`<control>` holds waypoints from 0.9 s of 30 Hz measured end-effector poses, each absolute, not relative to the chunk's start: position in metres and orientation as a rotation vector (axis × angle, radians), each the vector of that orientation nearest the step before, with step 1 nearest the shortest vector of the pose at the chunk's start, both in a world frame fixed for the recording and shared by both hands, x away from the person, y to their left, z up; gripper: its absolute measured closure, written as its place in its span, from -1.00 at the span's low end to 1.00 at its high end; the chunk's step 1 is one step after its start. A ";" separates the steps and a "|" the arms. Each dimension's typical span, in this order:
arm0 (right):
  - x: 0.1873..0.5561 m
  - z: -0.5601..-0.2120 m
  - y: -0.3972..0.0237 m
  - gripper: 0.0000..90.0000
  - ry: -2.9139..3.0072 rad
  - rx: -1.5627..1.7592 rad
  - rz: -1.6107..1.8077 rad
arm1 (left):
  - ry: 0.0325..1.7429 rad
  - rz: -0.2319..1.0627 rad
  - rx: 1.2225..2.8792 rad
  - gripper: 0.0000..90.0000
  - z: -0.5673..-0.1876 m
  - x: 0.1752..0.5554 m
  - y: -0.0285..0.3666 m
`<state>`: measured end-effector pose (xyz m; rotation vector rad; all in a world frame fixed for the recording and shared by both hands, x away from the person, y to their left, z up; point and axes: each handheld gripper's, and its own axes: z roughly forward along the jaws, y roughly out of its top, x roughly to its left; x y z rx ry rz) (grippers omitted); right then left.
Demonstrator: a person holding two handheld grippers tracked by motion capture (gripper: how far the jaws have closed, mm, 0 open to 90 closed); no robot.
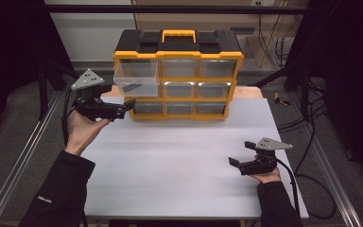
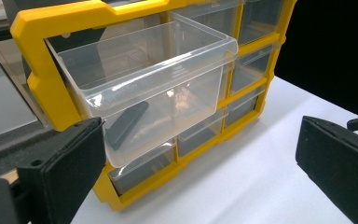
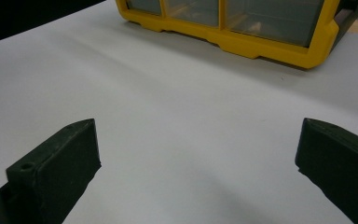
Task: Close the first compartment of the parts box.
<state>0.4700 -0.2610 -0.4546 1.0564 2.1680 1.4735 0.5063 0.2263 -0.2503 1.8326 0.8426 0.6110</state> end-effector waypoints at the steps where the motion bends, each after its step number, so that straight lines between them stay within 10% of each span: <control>1: 0.470 -0.455 -0.261 -1.00 2.168 1.056 1.475 | 0.844 0.612 1.827 -0.96 -0.251 0.506 0.226; 27: 0.470 -0.455 -0.262 -1.00 2.169 1.059 1.472 | 0.844 0.623 1.825 0.05 -0.265 0.502 0.226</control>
